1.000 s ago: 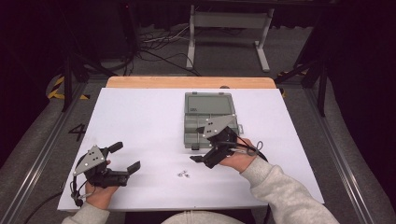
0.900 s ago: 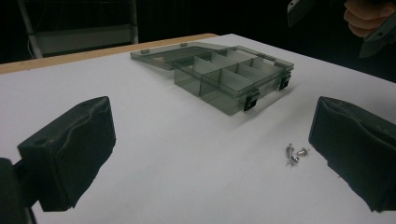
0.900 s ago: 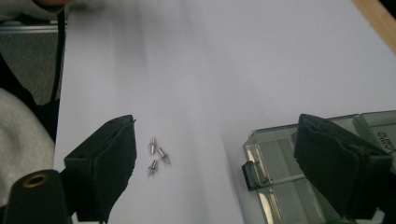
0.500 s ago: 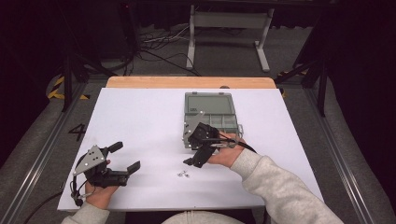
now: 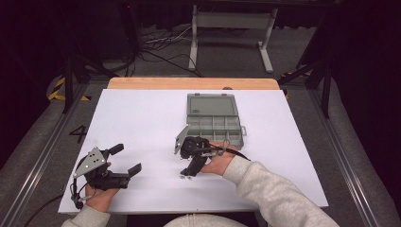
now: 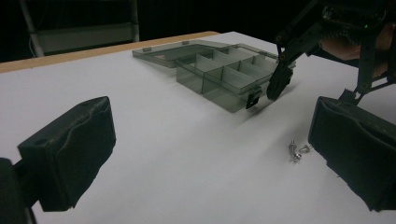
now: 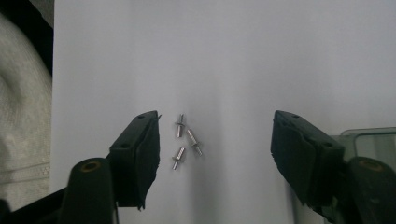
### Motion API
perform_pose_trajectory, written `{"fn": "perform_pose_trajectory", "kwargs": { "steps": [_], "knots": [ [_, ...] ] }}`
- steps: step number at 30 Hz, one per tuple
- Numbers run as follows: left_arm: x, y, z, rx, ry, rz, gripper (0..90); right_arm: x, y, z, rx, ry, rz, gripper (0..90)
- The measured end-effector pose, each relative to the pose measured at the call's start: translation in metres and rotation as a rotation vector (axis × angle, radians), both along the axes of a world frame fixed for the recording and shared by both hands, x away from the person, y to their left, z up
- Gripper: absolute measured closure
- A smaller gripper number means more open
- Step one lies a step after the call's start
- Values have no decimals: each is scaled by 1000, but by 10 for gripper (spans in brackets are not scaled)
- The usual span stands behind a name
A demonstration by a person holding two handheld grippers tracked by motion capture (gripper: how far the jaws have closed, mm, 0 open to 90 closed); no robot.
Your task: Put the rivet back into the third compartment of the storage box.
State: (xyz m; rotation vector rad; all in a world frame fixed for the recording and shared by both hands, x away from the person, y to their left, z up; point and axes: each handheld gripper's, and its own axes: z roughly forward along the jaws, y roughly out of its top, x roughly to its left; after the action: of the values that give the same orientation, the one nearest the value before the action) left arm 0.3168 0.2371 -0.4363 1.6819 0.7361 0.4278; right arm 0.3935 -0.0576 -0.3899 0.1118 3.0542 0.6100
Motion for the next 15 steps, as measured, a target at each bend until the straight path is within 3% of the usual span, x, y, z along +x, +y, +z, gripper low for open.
{"fn": "perform_pose_trajectory", "kwargs": {
  "steps": [15],
  "knots": [
    [0,0,0,-4,4,-1,16,2,10,-31,-98,0,27,595]
  ]
}}
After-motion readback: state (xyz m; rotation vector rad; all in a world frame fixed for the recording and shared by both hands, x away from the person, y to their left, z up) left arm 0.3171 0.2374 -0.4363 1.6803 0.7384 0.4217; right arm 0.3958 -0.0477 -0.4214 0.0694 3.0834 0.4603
